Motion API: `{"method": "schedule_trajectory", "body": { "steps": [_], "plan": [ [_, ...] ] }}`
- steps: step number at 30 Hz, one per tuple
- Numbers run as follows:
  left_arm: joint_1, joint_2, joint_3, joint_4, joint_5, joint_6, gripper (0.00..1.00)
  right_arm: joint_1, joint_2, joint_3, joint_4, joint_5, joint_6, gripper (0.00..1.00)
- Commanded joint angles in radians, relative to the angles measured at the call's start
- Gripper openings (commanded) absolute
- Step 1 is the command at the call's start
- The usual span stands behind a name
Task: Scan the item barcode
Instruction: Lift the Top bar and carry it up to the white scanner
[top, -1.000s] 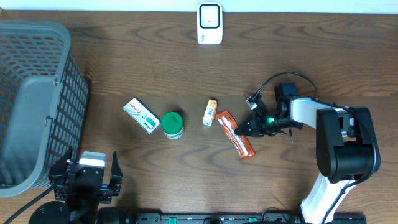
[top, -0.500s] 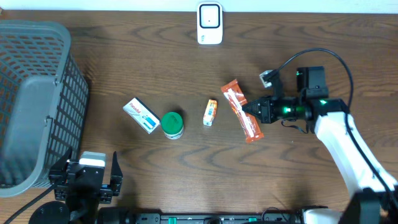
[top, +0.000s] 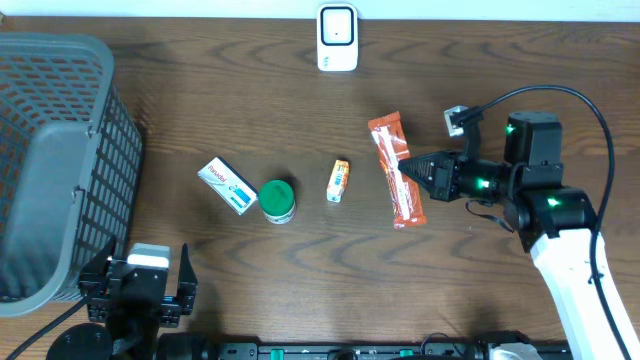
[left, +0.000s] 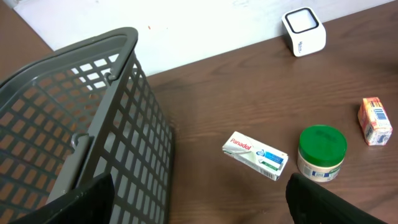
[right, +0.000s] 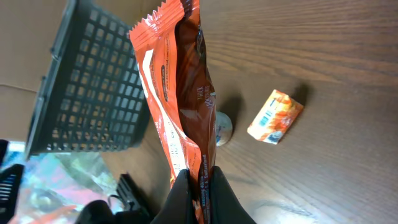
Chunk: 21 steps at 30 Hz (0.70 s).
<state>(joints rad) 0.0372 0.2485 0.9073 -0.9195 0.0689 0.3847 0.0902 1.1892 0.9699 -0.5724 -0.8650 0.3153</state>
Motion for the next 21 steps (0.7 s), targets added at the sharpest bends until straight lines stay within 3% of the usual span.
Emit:
{"method": "schedule_trajectory", "body": {
  "steps": [1, 11, 21],
  "plan": [
    [-0.003, 0.004, 0.000, 0.000, -0.002, -0.013, 0.86, 0.006, -0.010, 0.015, 0.000, -0.059, 0.055, 0.01],
    [-0.003, 0.004, 0.000, 0.000, -0.002, -0.013, 0.86, 0.006, -0.043, 0.015, 0.068, -0.020, 0.113, 0.01],
    [-0.003, 0.004, 0.000, 0.000, -0.002, -0.013, 0.86, 0.116, -0.020, 0.015, 0.263, 0.373, 0.065, 0.02]
  ]
}}
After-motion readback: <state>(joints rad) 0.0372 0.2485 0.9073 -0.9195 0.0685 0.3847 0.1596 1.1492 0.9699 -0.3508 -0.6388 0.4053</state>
